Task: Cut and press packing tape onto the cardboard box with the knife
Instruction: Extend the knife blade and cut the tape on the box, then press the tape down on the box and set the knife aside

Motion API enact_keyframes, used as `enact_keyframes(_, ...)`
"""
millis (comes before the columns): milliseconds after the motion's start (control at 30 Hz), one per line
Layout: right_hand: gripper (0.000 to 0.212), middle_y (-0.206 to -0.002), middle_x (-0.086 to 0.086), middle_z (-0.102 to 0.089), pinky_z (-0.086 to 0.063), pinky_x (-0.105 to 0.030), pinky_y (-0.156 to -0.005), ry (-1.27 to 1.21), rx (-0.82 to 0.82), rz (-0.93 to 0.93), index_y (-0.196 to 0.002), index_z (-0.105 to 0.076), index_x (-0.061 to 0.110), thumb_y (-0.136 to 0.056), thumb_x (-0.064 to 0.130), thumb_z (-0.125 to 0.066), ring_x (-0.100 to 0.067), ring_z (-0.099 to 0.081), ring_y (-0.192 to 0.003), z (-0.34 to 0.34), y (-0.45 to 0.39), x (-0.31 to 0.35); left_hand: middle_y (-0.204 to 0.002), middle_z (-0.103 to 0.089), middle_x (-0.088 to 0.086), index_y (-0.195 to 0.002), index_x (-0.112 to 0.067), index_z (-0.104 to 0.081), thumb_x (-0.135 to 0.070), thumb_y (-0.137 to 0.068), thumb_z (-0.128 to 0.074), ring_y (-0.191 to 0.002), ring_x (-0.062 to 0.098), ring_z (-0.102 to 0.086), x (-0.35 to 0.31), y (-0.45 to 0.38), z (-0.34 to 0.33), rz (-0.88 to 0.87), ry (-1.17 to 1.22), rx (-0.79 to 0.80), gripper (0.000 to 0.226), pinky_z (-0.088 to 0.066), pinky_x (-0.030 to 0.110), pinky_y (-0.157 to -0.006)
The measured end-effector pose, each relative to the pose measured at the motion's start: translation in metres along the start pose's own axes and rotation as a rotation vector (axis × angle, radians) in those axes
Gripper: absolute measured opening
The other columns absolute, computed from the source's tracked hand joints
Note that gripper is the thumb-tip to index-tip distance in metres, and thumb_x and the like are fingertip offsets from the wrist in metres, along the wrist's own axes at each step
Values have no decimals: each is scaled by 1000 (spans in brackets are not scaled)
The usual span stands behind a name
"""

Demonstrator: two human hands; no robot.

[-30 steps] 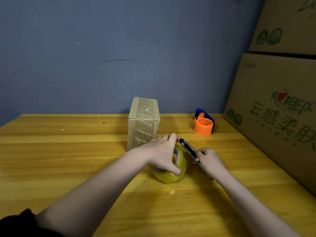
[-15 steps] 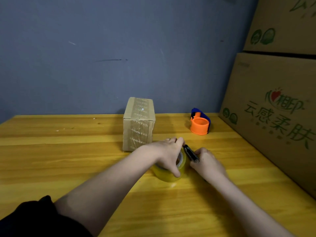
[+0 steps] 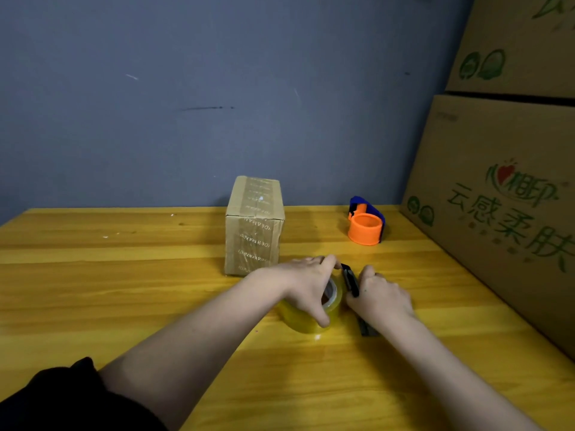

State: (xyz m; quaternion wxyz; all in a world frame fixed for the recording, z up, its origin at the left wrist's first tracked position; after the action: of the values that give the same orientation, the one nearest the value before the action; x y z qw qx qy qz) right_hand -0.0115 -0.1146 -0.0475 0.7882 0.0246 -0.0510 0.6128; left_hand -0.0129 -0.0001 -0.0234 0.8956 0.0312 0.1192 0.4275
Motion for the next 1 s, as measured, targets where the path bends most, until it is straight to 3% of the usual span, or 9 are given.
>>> enact_keyframes(167,44,-122,-9,-58,-38,-35,-74,13,-3,34,-117,-39,16,-91,51,-41,-33,-58,-111,2,-2,0,-144,-40,7,-143,-18,-21,-42,-67,-78,-133,24,-39,6,3,-6,1,61,-6,98,-36,35,-108)
enact_keyframes(267,40,-119,-8,-58,-42,-36,-73,-41,-186,91,-117,-41,17,-93,49,-37,-33,-61,-104,28,0,8,-143,-43,1,-139,-21,-33,-46,-74,-71,-132,19,-40,9,20,11,-14,181,-106,79,-36,34,-109)
enact_keyframes(333,35,-118,-5,-57,-44,-36,-72,-158,-341,176,-119,-42,21,-93,46,-41,-30,-60,-103,50,3,22,-123,-54,-2,-120,-22,-55,-47,-80,-58,-116,17,-53,18,39,43,-53,211,-348,47,-43,35,-100)
enact_keyframes(400,33,-117,-1,-55,-46,-36,-76,-318,-422,303,-121,-45,23,-93,41,-45,-24,-57,-107,67,5,44,-103,-59,-3,-97,-23,-64,-47,-79,-43,-98,17,-58,38,63,77,-19,144,-671,38,-47,38,-91)
enact_keyframes(467,35,-122,0,-52,-46,-36,-87,-424,-432,450,-125,-47,22,-93,37,-48,-20,-52,-112,76,6,73,-99,-57,0,-93,-21,-65,-41,-81,-42,-98,21,-56,66,86,97,108,79,-934,32,-45,38,-88)
enact_keyframes(533,39,-131,1,-47,-42,-36,-98,-493,-389,570,-131,-45,21,-94,34,-47,-19,-47,-120,80,9,105,-107,-54,1,-102,-21,-62,-34,-85,-50,-106,22,-51,93,104,103,271,23,-1074,25,-40,36,-90)
enact_keyframes(633,44,-144,4,-38,-32,-36,-109,-560,-306,680,-139,-40,23,-97,33,-44,-18,-37,-132,81,11,143,-129,-50,-1,-119,-24,-56,-30,-90,-51,-125,18,-43,124,107,98,332,95,-1063,31,-34,36,-102)
enact_keyframes(733,46,-153,6,-26,-23,-35,-115,-594,-184,687,-144,-33,25,-99,34,-38,-16,-25,-141,72,1,162,-149,-39,-3,-133,-26,-52,-26,-97,-45,-140,13,-31,146,92,84,263,417,-947,37,-23,29,-112)
enact_keyframes(1000,43,-158,5,-14,-15,-20,-105,-790,18,641,-144,-36,29,-101,26,-35,-10,-16,-144,56,-13,161,-160,-14,-4,-135,-35,-47,-18,-97,-40,-145,8,-17,138,82,62,292,633,-811,42,-18,18,-102)
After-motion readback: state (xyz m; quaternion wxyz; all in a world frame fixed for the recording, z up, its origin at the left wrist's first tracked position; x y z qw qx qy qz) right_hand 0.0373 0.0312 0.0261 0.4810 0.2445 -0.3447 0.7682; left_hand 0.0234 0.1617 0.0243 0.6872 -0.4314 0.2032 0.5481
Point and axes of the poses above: each hand's wrist, its own y-axis away from the middle knuckle, its own z-axis out of the back of the hand, x = y × z, the point moved 9 cm from there along -y, towards the middle knuckle
